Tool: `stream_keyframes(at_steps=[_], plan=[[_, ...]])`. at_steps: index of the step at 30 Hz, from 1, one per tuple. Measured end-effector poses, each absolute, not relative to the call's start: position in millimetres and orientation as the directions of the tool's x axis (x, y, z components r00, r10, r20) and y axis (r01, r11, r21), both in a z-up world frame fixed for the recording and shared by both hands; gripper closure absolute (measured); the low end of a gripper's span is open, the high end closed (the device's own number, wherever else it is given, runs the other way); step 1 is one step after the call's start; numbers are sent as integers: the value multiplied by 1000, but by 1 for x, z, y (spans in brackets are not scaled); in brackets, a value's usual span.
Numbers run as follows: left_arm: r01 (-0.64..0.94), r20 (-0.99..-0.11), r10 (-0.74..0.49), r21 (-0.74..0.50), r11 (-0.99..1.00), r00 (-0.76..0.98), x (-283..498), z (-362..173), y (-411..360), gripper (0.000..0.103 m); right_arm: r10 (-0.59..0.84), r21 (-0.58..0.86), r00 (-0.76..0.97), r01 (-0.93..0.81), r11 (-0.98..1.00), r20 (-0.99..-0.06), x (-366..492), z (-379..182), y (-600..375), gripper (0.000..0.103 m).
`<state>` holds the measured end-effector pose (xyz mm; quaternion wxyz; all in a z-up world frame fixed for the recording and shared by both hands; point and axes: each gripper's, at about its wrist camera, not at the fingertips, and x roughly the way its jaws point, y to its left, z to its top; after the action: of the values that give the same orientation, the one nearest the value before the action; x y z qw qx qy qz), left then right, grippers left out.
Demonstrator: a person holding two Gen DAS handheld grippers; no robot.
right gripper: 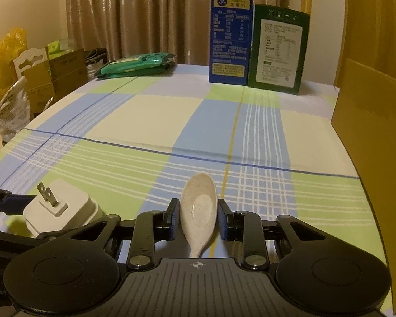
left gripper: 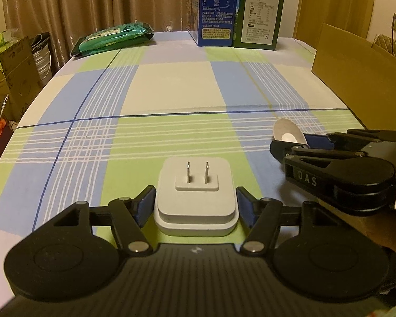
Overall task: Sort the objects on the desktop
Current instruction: 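Carry plug with left tool while right tool carries spoon toward cardboard box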
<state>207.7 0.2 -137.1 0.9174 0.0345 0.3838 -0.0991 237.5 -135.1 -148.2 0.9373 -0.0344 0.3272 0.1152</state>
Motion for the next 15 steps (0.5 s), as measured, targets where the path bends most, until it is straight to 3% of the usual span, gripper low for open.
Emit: stream_keyframes(at_steps=[15], plan=[[217,-710,-165,-17,976,684,211,-134,-1,43,216,114,758,-186,976,-615,235,-134,-149,77]])
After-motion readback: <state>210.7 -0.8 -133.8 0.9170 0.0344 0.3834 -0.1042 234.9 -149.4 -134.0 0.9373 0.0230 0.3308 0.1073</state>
